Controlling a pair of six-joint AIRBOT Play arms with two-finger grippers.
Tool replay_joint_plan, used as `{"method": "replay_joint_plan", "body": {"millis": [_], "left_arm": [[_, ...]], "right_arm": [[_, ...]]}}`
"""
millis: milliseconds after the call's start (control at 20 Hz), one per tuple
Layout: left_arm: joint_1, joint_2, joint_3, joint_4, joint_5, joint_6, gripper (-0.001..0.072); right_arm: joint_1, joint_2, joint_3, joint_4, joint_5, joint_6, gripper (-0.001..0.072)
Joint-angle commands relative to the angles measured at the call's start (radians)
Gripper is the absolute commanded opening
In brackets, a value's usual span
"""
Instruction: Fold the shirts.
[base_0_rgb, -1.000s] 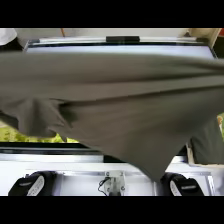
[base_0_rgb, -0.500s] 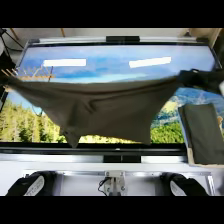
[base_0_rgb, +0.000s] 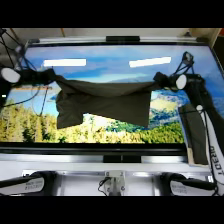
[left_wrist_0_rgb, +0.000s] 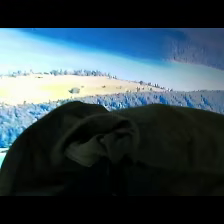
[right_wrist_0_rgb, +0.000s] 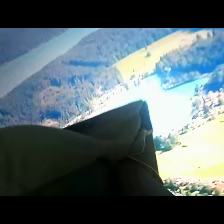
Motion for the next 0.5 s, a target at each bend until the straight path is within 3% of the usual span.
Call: {"method": "replay_joint_plan", "body": {"millis": [0, 50, 100, 200, 300, 450], "left_arm": [[-0.056, -0.14, -0.001, -0.048, 0.039, 0.024, 0.0239], [-0.044, -0.138, 0.005, -0.044, 0.021, 0.024, 0.0503], [-0.017, -0.135, 0.035, -0.022, -0.036, 0.024, 0.064], [0.064, -0.134, 0.137, 0.077, -0.206, 0.024, 0.0634], [0.167, -0.134, 0.223, 0.169, -0.365, 0.024, 0.0592], [0.296, -0.158, 0.195, 0.143, -0.467, 0.01, 0.0592]], "right_arm": [[0.001, -0.08, 0.0, 0.182, -0.023, 0.02, 0.0092], [-0.002, -0.073, 0.006, 0.186, -0.017, 0.016, 0.0314], [-0.008, -0.059, 0.018, 0.186, 0.008, -0.024, 0.055], [-0.044, -0.011, 0.048, 0.16, 0.126, -0.155, 0.0562], [-0.099, 0.042, 0.056, 0.084, 0.299, -0.195, 0.0561], [-0.169, 0.056, 0.043, 0.034, 0.57, -0.267, 0.0561]]}}
